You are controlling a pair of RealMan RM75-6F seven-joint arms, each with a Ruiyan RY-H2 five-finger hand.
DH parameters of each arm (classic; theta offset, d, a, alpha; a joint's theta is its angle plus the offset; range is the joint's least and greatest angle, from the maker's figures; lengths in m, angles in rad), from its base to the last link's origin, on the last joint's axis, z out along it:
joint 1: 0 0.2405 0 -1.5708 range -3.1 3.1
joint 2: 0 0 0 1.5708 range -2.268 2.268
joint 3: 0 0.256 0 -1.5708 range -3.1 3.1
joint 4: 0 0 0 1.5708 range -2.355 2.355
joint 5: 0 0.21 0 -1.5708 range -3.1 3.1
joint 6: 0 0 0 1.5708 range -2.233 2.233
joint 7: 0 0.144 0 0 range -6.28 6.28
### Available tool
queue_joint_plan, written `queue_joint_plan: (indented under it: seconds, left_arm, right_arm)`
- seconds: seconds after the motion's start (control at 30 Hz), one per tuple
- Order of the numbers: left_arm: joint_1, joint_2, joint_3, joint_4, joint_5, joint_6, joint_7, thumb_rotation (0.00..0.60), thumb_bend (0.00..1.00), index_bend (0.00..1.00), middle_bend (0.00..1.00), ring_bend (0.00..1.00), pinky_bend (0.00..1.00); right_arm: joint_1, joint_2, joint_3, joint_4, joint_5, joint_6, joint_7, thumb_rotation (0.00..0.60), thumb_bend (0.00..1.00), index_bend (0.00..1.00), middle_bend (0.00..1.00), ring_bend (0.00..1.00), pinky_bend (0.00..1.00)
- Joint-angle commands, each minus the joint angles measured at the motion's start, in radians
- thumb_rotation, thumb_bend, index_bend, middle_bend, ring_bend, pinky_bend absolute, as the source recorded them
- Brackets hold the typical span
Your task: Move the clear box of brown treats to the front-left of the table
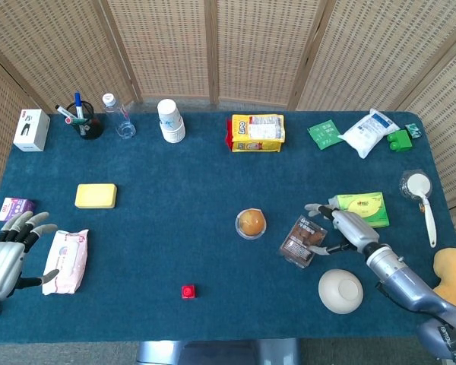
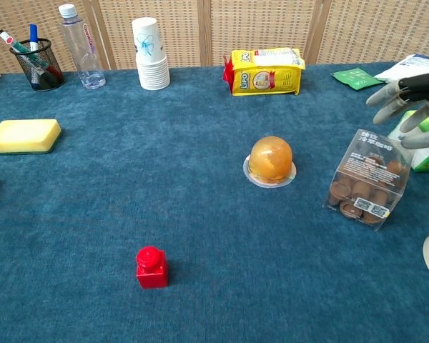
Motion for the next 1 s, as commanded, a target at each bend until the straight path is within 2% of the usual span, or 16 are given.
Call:
queue_joint_plan:
  seconds: [0.03, 0.4, 1.0]
  left_arm:
    - [0.000, 0.000, 0.000, 0.000, -0.001, 0.000, -0.001, 0.600, 0.15, 0.24, 0.15, 0.06, 0.06]
    - [-0.006, -0.002, -0.001, 0.008, -0.002, -0.006, -0.010, 0.600, 0.15, 0.24, 0.15, 0.05, 0.06]
    - [-0.003, -0.009, 0.005, 0.029, 0.007, 0.000, -0.036, 0.600, 0.15, 0.24, 0.15, 0.05, 0.06]
  right_arm:
    - [0.003, -0.004, -0.003, 0.008, 0.003, -0.003, 0.002, 0.477, 0.25, 0.15, 0.25, 0.15, 0.24]
    - [0.003, -0.017, -0.021, 0.009, 0.011, -0.011, -0.008, 0.475, 0.25, 0.15, 0.26, 0.17, 0.24]
    - [0.011, -0.004, -0.042, -0.106, 0.005, -0.014, -0.071, 0.468, 0.25, 0.15, 0.26, 0.22, 0.24]
